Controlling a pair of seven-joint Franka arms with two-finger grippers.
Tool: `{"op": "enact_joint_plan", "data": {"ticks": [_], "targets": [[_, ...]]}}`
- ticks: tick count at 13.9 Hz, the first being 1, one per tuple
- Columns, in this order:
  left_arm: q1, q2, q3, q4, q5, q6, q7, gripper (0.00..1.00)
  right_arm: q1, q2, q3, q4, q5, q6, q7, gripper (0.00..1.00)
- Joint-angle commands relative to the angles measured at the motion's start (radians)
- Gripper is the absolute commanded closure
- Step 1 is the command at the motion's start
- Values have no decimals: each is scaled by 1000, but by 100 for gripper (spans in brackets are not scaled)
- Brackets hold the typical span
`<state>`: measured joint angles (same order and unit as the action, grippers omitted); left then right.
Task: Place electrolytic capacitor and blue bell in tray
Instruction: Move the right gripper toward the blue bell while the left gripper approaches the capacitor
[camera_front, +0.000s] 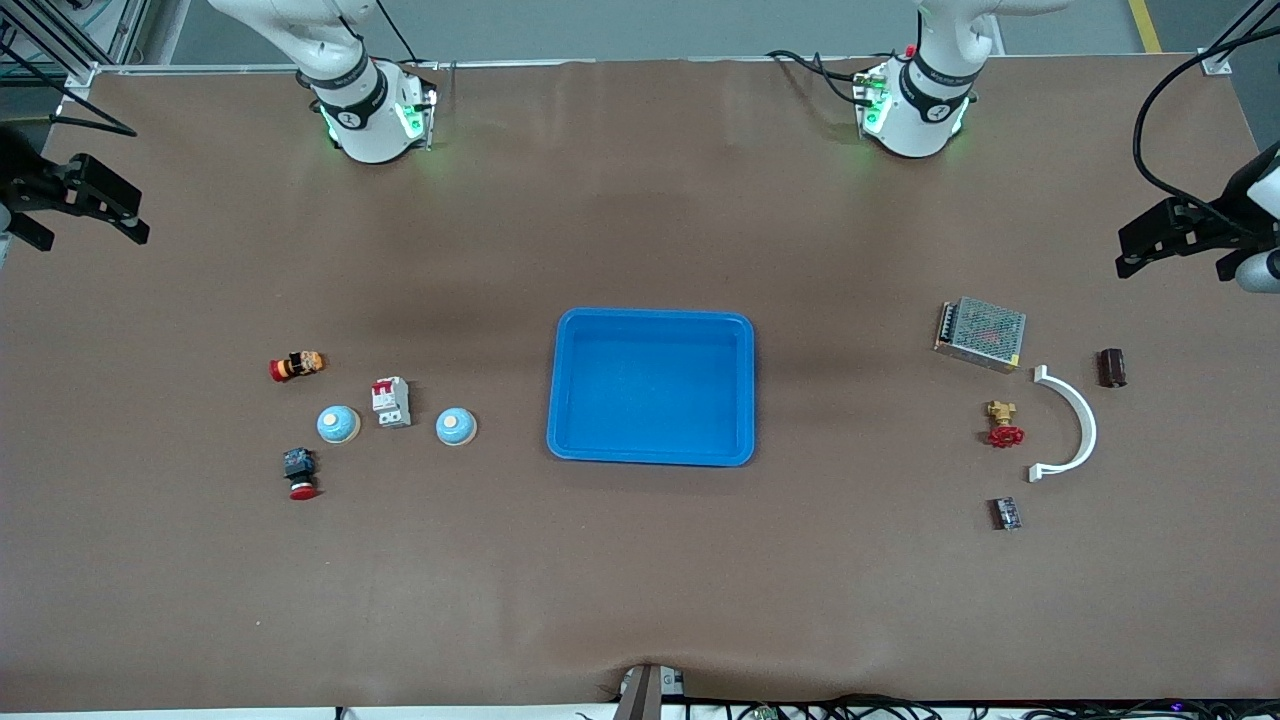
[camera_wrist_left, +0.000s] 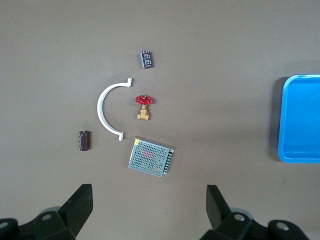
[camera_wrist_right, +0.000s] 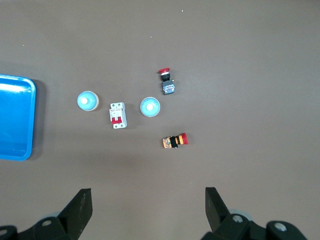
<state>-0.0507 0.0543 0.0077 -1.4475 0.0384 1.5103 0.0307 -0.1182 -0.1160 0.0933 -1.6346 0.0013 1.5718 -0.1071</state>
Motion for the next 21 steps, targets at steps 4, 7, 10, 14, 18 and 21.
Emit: {"op": "enact_joint_plan", "data": {"ticks": [4, 7, 10, 14, 18, 21], "targets": [[5, -4, 2, 13, -12, -24, 5, 0, 5, 6, -3, 10, -3, -10, -3, 0], [0, -4, -2, 12, -15, -27, 5, 0, 8, 25, -3, 10, -7, 1, -6, 0], [29, -5, 6, 6, -121, -36, 8, 0, 11, 82, -3, 12, 3, 42, 7, 0], [37, 5, 8, 1, -147, -38, 0, 0, 29, 166, -4, 9, -7, 88, 6, 0], [31, 21, 6, -4, -141, -35, -55, 0, 66, 242, -3, 6, 2, 145, 70, 0], [28, 47, 2, -7, -74, -24, -65, 0, 103, 283, -3, -2, 3, 201, 118, 0]]}}
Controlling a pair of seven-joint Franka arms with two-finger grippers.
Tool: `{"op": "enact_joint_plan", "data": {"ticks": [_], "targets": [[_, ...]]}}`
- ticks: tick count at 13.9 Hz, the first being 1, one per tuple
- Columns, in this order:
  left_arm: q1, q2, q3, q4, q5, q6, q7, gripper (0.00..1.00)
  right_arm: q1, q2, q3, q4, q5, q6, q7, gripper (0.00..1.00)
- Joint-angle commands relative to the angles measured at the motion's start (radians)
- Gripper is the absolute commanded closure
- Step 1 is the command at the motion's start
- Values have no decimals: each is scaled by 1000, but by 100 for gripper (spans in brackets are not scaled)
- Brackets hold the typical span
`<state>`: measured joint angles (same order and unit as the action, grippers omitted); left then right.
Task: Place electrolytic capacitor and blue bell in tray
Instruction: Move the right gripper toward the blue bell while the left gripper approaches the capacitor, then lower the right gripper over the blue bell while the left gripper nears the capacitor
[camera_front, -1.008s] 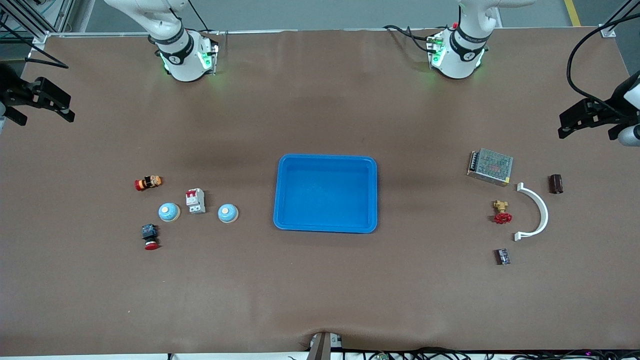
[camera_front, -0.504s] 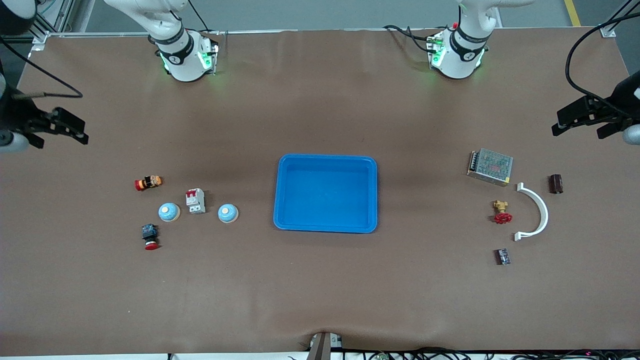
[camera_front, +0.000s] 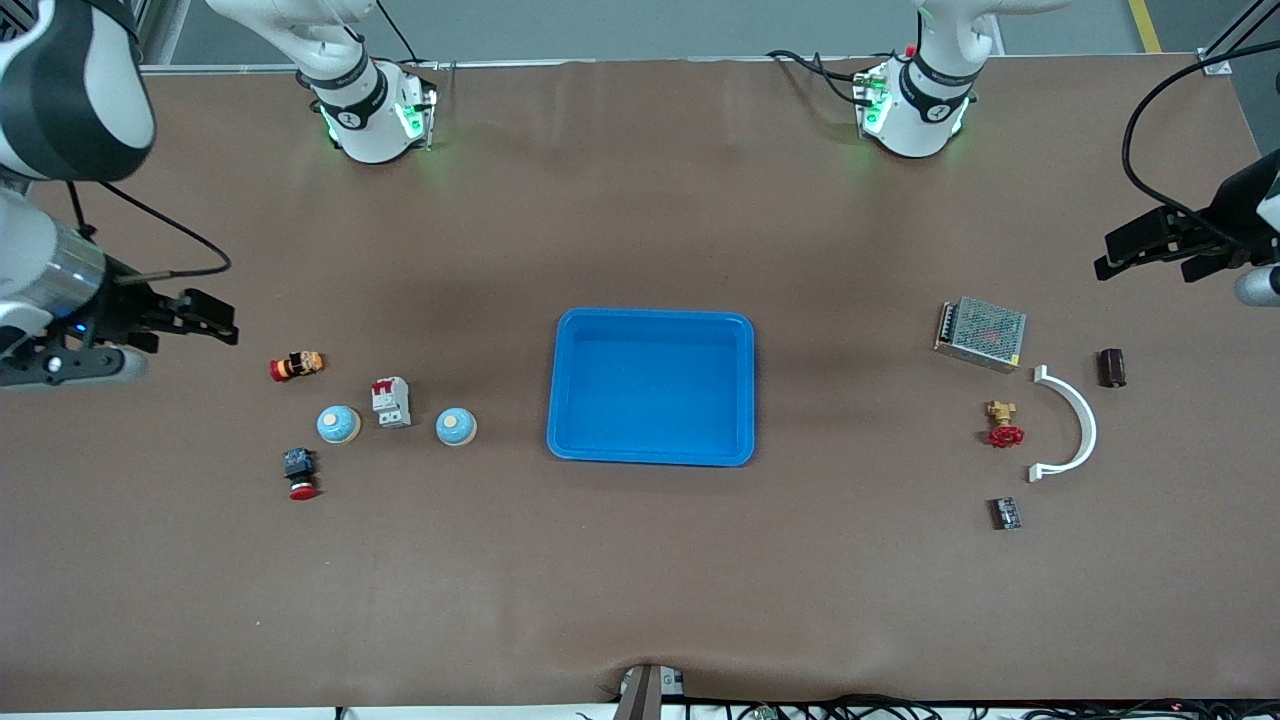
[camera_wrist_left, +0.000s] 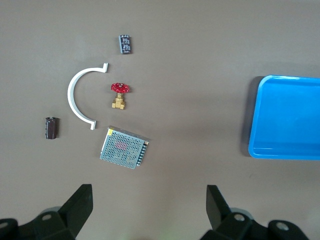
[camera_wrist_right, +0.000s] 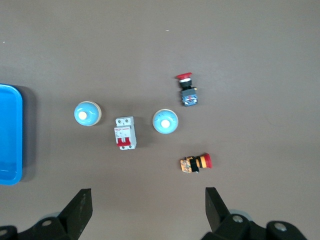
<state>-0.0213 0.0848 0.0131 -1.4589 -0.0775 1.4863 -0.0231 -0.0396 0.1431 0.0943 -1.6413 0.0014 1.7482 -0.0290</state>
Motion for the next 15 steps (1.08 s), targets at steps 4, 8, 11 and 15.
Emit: {"op": "enact_joint_plan", "data": {"ticks": [4, 8, 11, 15], "targets": [[9, 12, -4, -90, 94, 92, 14, 0, 81, 84, -4, -3, 14, 95, 136, 0], [55, -13, -2, -231, 101, 250, 106, 0, 147, 134, -4, -18, 14, 169, 245, 0], [84, -22, -2, -314, 102, 334, 158, 0, 168, 158, -4, -37, 14, 212, 279, 0], [123, -45, -1, -438, 123, 455, 216, 0, 205, 199, -4, -71, 12, 284, 316, 0]]}}
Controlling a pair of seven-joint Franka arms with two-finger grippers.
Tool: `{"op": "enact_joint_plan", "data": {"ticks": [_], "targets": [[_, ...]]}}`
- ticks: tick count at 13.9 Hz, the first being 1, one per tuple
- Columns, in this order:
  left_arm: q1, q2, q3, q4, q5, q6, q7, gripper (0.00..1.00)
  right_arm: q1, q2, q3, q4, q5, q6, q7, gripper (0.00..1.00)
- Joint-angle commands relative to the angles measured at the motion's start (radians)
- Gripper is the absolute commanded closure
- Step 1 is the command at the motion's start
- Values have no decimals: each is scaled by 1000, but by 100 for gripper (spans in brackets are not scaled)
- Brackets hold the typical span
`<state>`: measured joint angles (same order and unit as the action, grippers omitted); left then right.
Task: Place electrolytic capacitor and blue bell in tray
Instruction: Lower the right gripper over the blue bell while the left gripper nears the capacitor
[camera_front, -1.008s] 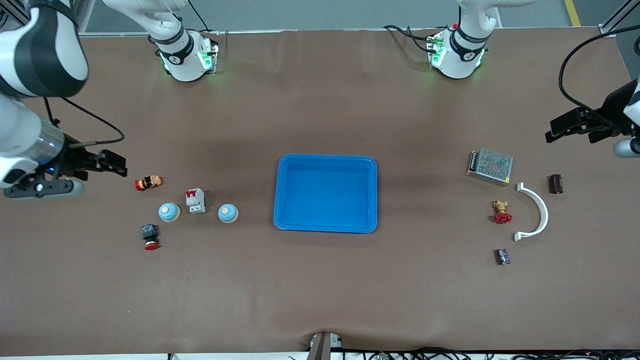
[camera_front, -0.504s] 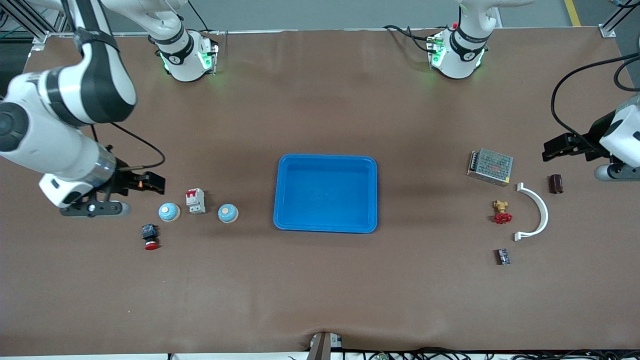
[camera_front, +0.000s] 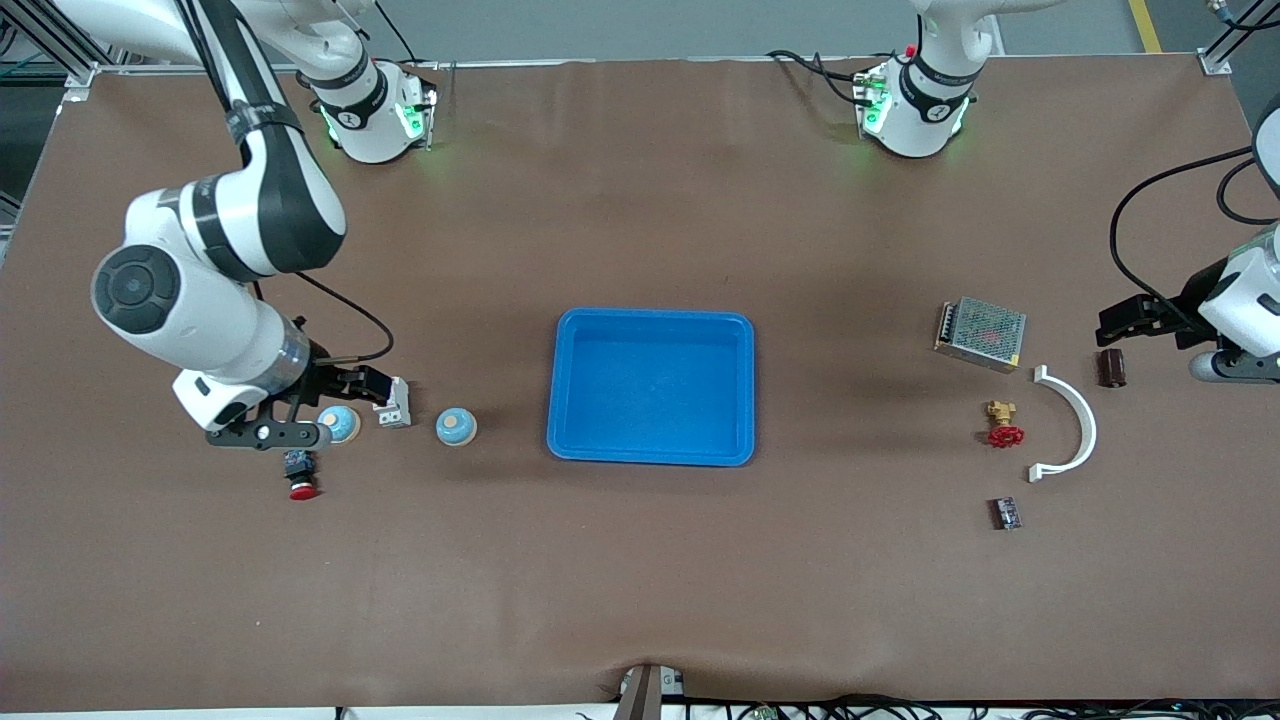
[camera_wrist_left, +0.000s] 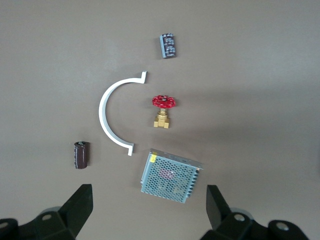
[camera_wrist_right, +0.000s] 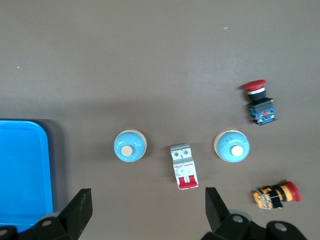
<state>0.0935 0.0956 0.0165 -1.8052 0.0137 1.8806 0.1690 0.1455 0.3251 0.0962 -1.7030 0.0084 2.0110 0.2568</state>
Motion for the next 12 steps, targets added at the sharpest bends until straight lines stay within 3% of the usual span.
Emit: {"op": "enact_joint_plan", "data": {"ticks": [1, 4, 12], "targets": [[8, -56, -4, -106, 44, 66, 29, 0, 29, 26, -6, -9, 5, 22, 30, 0], [60, -56, -6, -146, 46, 89, 78, 0, 40, 63, -7, -9, 5, 51, 32, 0], [156, -71, -7, -344, 42, 325, 164, 0, 51, 161, -7, -10, 5, 179, 32, 0]]}}
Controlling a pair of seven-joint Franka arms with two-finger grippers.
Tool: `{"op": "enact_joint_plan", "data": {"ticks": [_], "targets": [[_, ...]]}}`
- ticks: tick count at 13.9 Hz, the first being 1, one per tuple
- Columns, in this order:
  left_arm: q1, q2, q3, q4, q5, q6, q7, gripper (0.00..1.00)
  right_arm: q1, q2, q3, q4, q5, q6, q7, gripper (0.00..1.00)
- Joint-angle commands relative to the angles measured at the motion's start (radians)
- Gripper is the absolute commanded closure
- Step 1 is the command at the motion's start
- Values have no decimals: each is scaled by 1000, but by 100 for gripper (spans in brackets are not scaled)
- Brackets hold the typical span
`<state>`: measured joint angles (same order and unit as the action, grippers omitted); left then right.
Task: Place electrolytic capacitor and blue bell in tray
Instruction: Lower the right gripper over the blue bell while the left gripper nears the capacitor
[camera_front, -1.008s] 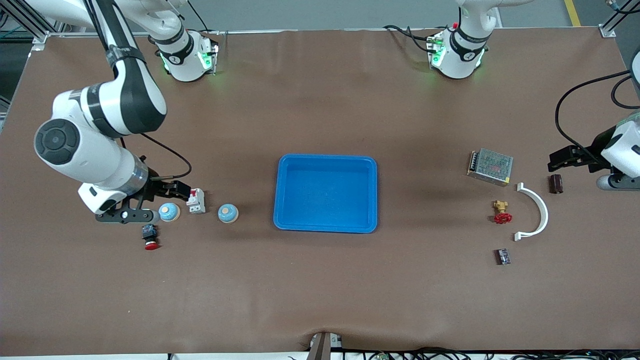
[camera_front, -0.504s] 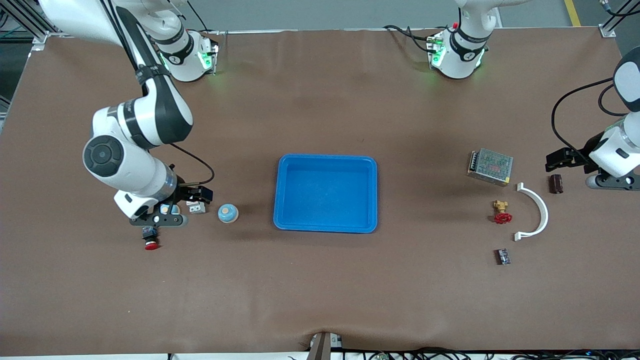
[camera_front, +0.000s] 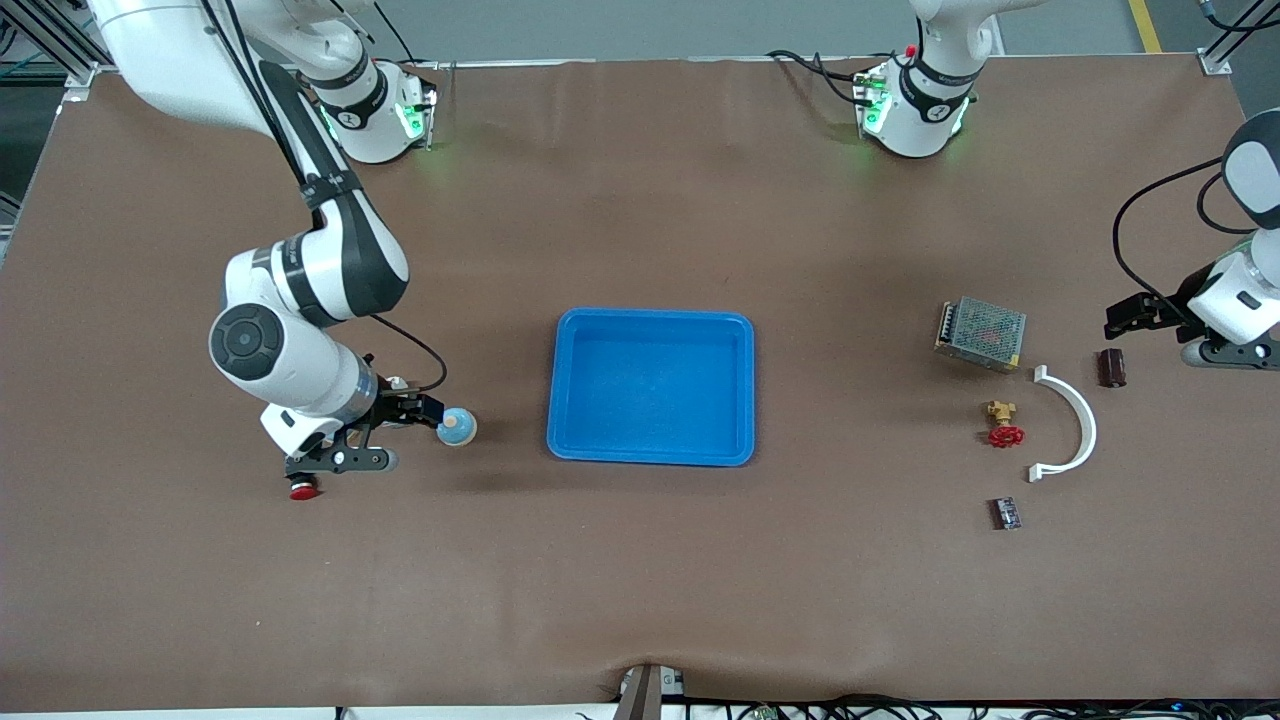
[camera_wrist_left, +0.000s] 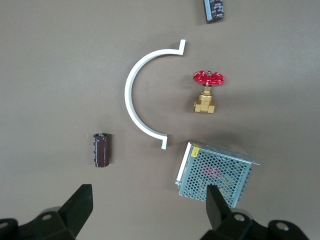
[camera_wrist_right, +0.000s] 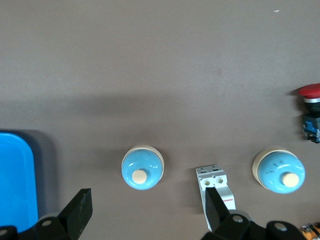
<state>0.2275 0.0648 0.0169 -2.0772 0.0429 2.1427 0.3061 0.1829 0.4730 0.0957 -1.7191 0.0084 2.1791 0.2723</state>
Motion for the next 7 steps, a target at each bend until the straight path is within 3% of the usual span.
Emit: {"op": "enact_joint_plan", "data": {"ticks": [1, 7], "targets": [[35, -37, -8, -92, 12, 97, 45, 0, 18, 21, -7, 6, 5, 14, 16, 0], [116, 22, -8, -142, 12, 244, 160, 0, 32, 29, -7, -86, 5, 131, 16, 0]]}}
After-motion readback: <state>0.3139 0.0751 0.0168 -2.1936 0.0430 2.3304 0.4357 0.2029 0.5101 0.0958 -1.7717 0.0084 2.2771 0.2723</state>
